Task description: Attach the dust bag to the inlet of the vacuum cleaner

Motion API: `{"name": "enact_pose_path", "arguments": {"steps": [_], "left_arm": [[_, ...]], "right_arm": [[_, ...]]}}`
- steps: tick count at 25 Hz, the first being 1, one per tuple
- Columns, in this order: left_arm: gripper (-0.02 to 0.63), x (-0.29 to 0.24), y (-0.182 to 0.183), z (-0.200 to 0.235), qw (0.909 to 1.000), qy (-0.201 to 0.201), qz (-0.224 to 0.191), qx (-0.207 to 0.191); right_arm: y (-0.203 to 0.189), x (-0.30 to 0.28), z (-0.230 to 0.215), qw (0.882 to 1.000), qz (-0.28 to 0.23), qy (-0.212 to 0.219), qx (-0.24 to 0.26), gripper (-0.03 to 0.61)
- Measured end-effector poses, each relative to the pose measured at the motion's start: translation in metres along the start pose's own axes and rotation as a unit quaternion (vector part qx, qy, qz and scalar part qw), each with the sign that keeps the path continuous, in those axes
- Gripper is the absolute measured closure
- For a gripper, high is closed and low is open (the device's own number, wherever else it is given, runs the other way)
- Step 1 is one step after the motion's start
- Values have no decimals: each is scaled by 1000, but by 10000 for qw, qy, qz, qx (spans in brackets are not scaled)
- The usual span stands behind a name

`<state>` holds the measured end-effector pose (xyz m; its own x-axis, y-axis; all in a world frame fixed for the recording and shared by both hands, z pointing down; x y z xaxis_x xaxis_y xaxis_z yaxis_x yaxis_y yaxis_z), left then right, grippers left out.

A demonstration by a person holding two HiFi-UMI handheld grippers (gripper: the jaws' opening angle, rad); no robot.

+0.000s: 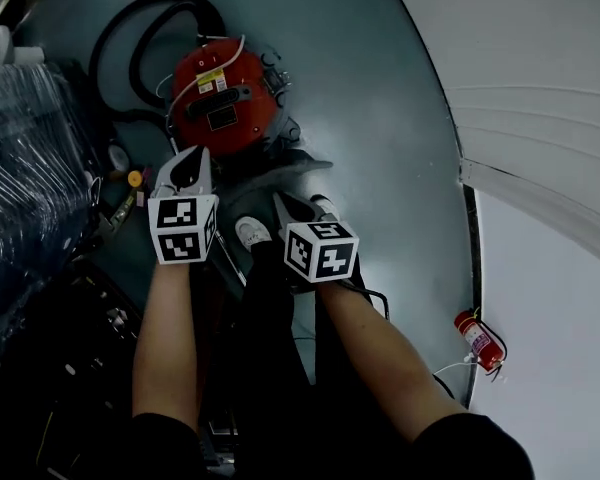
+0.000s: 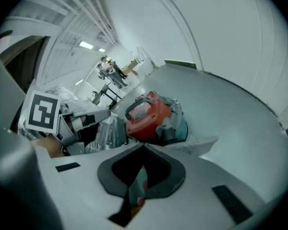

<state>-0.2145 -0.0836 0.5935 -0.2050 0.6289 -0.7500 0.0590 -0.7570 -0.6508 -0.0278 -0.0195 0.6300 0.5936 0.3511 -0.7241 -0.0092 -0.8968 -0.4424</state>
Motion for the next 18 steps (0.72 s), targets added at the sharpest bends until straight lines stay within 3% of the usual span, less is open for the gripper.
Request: {"name": "enact_pose_path", "arguments": {"steps": [3,6,13,15,18], "left_arm": [[614,44,2,-16,9943,149,-110,1050],[615,91,21,-41,9872,297,-248,1548],[614,206,121,-98,9836,166,-905,1553],[615,245,156,-107,9775,237,-1375,1582],[615,295,215,-112,9613,401,-2255,1532]], "right_arm": [[34,36,25,9956,-300,41,886,580],[68,79,54,9821,-577,194,1780,580],[159,198,116,9557,-1490,402,2506,580],[182,232,137,9494,-1770,483,2549,580],[226,276,173,9363,-2366,687,2504,580]]}}
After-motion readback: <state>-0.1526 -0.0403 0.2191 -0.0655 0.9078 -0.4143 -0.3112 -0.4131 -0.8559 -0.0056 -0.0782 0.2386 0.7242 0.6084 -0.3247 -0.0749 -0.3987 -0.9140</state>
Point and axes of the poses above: the fingertips, and each gripper's own axes: x backward along the fingers, z to its left, y out of its top, the point moved 7 cm from there along x, backward along the fingers, and after that the axes turned 7 degrees about x, right-handed, at the moved point
